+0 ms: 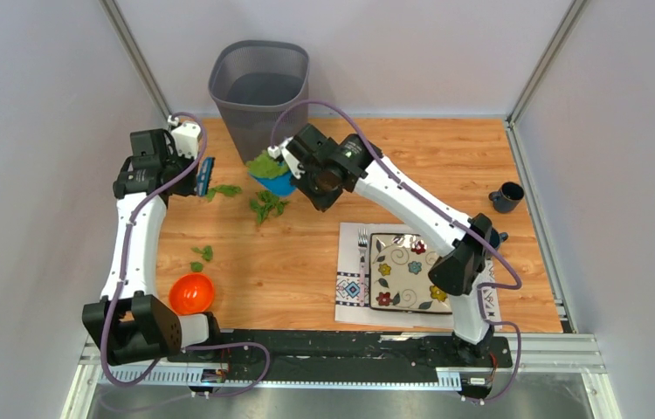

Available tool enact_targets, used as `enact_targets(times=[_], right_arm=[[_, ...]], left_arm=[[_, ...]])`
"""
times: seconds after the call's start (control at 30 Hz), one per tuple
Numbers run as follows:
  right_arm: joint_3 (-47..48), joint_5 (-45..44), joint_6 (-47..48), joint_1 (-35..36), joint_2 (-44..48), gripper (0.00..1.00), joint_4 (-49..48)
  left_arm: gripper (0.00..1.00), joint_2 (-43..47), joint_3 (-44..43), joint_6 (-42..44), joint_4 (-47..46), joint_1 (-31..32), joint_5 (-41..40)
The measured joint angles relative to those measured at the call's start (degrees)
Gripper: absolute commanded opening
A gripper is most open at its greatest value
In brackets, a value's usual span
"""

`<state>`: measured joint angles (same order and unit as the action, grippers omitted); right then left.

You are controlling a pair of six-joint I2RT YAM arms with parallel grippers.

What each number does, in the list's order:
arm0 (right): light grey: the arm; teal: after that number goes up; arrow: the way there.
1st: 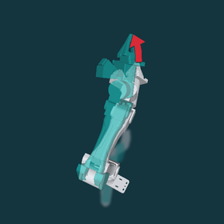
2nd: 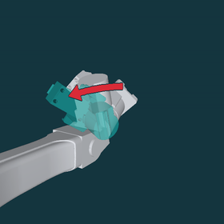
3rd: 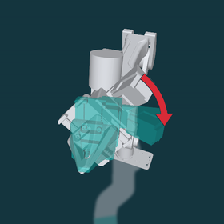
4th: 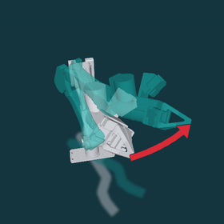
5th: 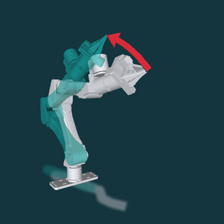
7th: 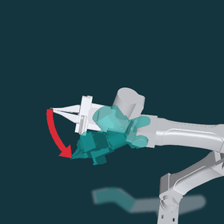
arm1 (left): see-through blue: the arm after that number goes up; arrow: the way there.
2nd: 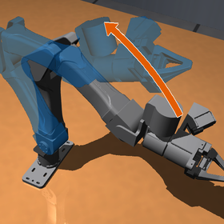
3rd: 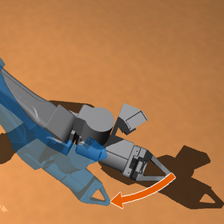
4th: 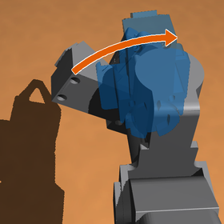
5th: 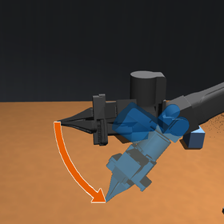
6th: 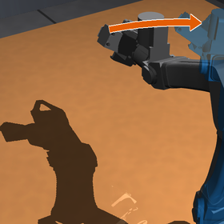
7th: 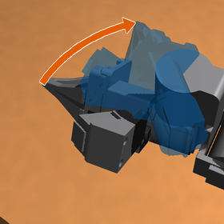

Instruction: Sweep away the paper scraps from the table

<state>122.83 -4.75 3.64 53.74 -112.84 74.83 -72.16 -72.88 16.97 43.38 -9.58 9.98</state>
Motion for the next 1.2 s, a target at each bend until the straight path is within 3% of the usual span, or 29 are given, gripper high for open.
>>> enact_targets(times=[0.2, 0.4, 0.7, 0.97, 1.2], right_arm=[[15.0, -2.3, -0.2, -1.7, -6.1, 0.00, 1.0], [17.4, -4.4, -0.2, -2.0, -6.1, 0.00, 1.6], [1.2, -3.7, -0.9, -5.9, 0.9, 0.00, 2.4], [-6.3, -2.1, -1.3, -7.6, 2.8, 0.00, 2.7], [-11.6, 0.1, -1.8, -8.0, 2.8, 0.00, 2.4]], left_arm=[[0.00, -0.8, 2.8, 0.0, -1.0, 0.0, 2.1], [0.00, -1.4, 0.2, 0.3, -0.2, 0.0, 5.9], [0.00, -1.4, -21.4, 1.9, 4.1, 0.0, 17.5], [0.00, -2.2, -31.4, 0.5, 7.6, 0.0, 24.2], [0.00, -6.5, -36.8, -5.2, -0.4, 2.6, 25.6]])
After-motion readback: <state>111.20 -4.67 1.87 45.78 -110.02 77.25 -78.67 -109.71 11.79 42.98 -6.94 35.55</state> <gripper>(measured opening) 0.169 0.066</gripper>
